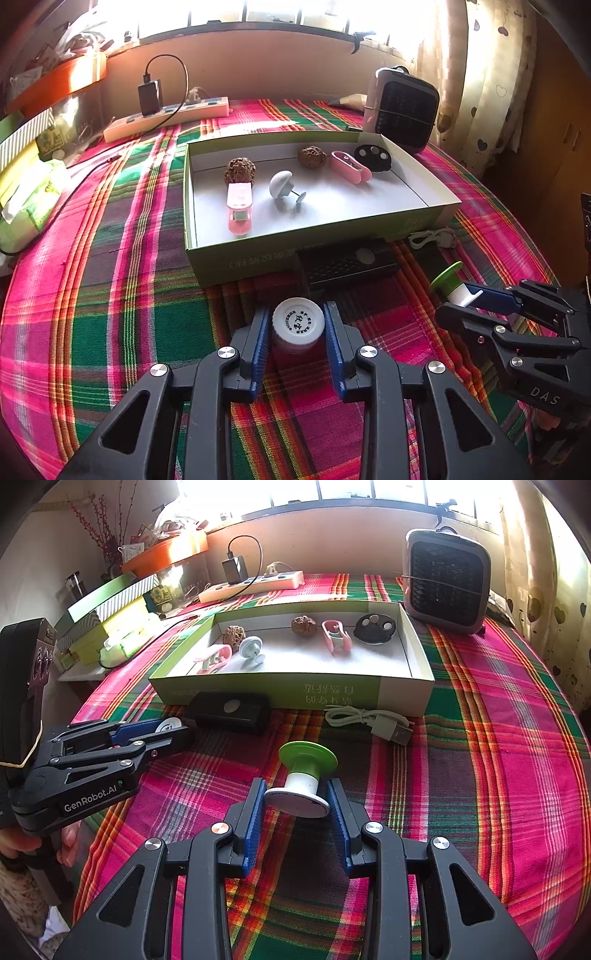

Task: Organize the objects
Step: 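Lift the spool and the white container off the cloth with both tools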

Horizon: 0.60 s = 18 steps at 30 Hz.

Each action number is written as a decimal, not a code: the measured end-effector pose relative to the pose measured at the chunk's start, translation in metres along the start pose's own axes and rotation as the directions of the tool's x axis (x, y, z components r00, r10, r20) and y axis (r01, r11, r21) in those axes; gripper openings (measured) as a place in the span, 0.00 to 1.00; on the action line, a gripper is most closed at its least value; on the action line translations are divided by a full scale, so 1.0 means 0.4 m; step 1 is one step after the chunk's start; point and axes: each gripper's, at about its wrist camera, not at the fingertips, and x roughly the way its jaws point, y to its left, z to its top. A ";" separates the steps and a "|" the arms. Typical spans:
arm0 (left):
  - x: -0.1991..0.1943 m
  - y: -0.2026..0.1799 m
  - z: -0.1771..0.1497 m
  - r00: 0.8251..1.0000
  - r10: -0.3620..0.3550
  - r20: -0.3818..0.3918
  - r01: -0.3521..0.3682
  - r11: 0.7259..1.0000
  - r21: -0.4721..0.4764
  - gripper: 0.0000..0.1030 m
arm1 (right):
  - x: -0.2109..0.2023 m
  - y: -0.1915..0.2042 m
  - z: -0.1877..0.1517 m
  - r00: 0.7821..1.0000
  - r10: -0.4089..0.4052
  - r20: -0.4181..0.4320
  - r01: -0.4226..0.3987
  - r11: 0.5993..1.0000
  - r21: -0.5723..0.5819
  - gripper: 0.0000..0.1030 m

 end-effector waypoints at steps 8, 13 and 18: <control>-0.006 -0.002 -0.001 1.000 0.000 0.004 0.000 1.000 0.011 0.25 | -0.003 0.002 0.000 1.000 -0.004 0.008 0.004 1.000 -0.003 0.33; -0.016 -0.002 0.000 1.000 0.002 0.012 -0.002 1.000 0.009 0.25 | -0.008 0.003 0.003 1.000 -0.005 0.018 0.005 1.000 -0.005 0.33; -0.029 -0.001 0.000 1.000 0.001 0.025 -0.002 1.000 0.007 0.25 | -0.016 0.002 0.006 1.000 -0.004 0.028 0.004 1.000 -0.007 0.33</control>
